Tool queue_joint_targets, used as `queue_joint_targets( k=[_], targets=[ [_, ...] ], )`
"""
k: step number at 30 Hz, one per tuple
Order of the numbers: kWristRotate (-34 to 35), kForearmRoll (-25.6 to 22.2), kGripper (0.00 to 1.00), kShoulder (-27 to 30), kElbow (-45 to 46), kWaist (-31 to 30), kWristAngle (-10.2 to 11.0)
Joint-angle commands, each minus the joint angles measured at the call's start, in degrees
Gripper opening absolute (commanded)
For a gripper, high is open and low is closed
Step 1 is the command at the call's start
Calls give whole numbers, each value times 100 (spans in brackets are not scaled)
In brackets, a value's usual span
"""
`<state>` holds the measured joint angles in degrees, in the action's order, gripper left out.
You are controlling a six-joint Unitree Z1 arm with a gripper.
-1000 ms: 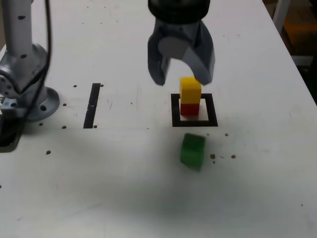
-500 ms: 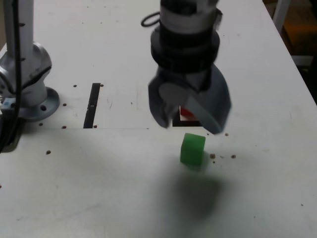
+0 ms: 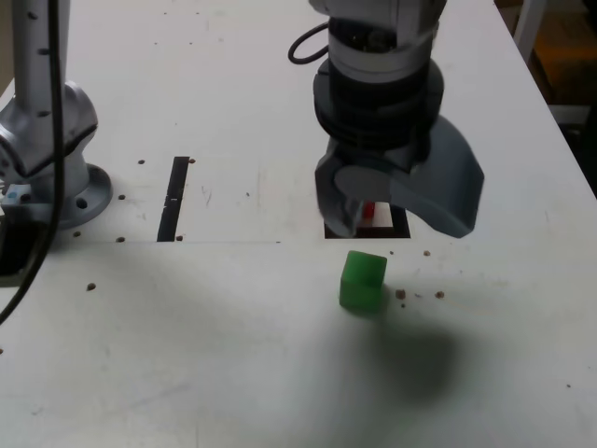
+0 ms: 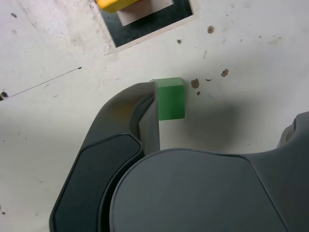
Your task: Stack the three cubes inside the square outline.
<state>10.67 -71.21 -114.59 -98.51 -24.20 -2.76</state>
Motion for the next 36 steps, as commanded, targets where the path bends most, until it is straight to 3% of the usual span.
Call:
queue_joint_targets(
  k=[1, 7, 20, 36],
  targets=[
    [-4, -45, 94, -33, 62, 28, -91],
    [-5, -140, 89, -40, 167, 29, -264],
    [-188, 98, 84, -622, 242, 38, -899],
    [-400, 220, 80, -920, 390, 355, -1153]
  ],
)
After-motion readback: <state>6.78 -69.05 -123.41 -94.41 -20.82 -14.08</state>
